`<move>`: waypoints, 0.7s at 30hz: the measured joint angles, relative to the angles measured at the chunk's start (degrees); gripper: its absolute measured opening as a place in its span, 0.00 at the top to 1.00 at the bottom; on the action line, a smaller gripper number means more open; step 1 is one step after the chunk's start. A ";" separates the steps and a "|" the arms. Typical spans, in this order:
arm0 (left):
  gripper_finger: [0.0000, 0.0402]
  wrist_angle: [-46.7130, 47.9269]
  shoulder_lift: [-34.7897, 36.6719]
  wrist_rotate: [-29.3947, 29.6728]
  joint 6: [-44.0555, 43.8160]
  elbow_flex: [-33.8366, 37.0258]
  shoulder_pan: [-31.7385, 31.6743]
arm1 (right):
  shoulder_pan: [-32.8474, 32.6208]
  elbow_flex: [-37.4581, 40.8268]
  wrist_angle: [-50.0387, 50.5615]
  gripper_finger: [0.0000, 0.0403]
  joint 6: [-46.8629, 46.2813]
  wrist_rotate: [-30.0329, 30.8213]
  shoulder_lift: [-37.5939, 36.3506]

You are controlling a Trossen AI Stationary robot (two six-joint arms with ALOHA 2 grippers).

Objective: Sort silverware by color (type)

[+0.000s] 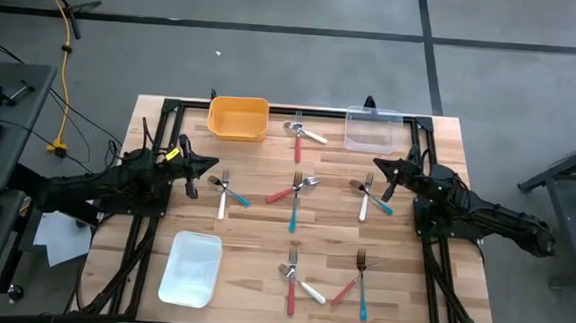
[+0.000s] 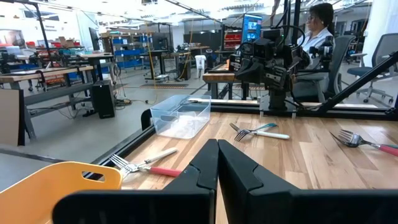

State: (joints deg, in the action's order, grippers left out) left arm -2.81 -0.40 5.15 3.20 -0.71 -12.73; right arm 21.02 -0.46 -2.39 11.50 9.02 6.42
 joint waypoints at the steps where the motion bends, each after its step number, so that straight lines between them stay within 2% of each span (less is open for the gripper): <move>1: 1.00 0.00 -0.02 0.02 0.00 0.00 0.00 | 0.00 0.01 0.00 1.00 0.01 0.00 0.00; 21: 1.00 -0.09 0.00 0.00 -0.05 0.00 0.00 | 0.00 0.01 -0.14 1.00 2.56 0.14 0.00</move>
State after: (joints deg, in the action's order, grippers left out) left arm -2.90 -0.41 5.15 3.15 -0.71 -12.73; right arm 21.02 -0.45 -2.53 14.06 9.16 6.42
